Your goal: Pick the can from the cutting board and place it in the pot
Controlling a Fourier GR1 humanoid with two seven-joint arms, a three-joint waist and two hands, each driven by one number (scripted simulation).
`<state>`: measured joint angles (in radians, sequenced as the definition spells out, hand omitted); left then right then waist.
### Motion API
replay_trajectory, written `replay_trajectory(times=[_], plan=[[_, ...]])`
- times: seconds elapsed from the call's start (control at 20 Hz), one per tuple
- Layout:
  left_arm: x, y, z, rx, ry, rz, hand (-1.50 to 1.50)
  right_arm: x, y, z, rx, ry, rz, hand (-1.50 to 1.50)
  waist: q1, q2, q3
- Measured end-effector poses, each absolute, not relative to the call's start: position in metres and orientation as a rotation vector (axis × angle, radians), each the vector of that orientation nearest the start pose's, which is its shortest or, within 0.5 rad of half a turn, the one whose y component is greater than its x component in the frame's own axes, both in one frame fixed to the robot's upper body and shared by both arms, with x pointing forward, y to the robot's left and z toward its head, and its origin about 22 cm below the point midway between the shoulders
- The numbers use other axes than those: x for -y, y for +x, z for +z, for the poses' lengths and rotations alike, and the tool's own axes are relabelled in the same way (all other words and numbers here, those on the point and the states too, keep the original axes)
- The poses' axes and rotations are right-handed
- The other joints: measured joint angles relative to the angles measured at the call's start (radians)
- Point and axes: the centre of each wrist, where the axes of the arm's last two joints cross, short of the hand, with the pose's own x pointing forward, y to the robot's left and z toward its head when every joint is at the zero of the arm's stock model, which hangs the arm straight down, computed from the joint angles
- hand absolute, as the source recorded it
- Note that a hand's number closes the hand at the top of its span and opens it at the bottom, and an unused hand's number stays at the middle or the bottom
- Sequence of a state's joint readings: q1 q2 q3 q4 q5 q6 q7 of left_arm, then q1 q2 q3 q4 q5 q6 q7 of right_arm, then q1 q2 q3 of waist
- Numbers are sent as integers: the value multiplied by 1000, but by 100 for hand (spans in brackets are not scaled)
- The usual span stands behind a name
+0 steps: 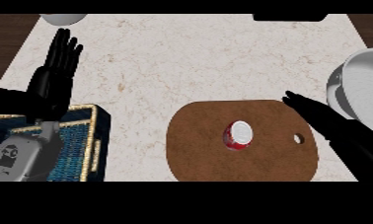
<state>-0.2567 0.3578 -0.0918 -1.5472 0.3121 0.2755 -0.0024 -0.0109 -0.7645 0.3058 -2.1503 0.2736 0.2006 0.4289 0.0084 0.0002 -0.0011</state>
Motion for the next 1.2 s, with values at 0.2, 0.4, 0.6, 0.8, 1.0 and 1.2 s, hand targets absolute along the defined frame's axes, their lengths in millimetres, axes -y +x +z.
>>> replay_trajectory(times=[0.2,0.4,0.6,0.8,1.0,1.2], plan=[[-261,301,76,1759,107,46,0,233,206,141,1350,-512,1162,-150,-2,1,0],[-269,305,80,1758,112,46,0,215,206,125,1319,-488,1179,-150,-5,0,1],[-272,301,78,1758,110,53,0,201,206,115,1327,-480,1192,-150,-7,0,1],[-265,301,87,1760,112,52,0,196,206,102,1372,-482,1193,-150,-8,-1,1],[-270,300,83,1759,111,49,0,188,211,97,1379,-503,1200,-150,-8,-1,1],[-273,301,81,1760,111,53,0,182,214,92,1325,-552,1203,-150,-9,-1,1]])
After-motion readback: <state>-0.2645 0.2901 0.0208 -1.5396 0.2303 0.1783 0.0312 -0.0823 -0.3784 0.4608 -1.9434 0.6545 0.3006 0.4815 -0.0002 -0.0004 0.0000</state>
